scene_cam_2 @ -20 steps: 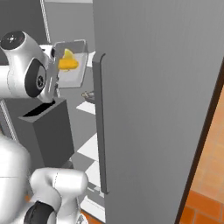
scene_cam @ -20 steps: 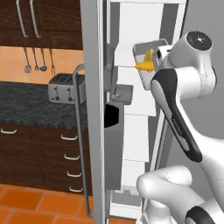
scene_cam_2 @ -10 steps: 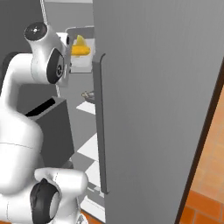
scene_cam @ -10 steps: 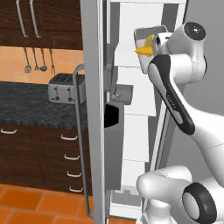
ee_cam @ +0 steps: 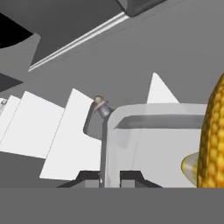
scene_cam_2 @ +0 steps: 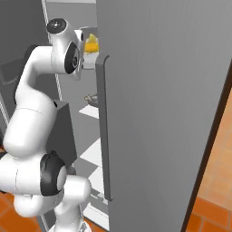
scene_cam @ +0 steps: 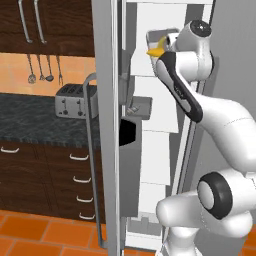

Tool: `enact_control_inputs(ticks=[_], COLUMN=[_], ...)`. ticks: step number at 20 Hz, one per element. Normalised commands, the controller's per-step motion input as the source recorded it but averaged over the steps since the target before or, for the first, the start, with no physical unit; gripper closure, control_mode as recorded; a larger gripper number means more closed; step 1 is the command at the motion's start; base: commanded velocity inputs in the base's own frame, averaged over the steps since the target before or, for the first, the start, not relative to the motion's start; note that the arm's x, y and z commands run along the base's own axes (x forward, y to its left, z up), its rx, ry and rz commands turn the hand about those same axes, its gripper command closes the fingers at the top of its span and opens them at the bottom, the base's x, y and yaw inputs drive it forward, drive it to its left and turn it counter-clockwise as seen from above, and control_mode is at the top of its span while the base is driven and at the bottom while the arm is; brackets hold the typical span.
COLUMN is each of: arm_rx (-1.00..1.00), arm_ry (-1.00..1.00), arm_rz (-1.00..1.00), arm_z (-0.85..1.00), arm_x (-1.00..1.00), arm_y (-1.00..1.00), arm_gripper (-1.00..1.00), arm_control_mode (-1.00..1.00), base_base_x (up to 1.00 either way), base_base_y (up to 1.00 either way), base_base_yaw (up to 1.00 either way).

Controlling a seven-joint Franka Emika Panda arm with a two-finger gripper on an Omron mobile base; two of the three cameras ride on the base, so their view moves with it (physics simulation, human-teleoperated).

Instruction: Take the meat container that has the fish and place it on the second highest rack of the freezer. Then take the vegetable container that has the lemon wedge and corn and place it on the highest rack of the freezer.

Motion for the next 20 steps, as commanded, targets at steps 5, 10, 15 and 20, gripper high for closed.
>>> enact_control_inputs(ticks=[5,10,15,20], arm_rx=[0.01,0.00,0.00,0.00], arm_ry=[0.02,0.02,0.07,0.03], arm_rz=[-0.05,-0.01,0.00,0.00], arm_z=[-0.06,-0.08,-0.34,-0.18], arm_x=[0.60,0.74,0.80,0.78], arm_y=[-0.32,-0.02,0.00,-0.04], arm_gripper=[1.00,1.00,1.00,1.00], arm_control_mode=[-1.00,-1.00,-1.00,-1.00], base_base_x=[0.00,0.00,0.00,0.00], base_base_y=[0.00,0.00,0.00,0.00], base_base_yaw=[0.00,0.00,0.00,0.00])
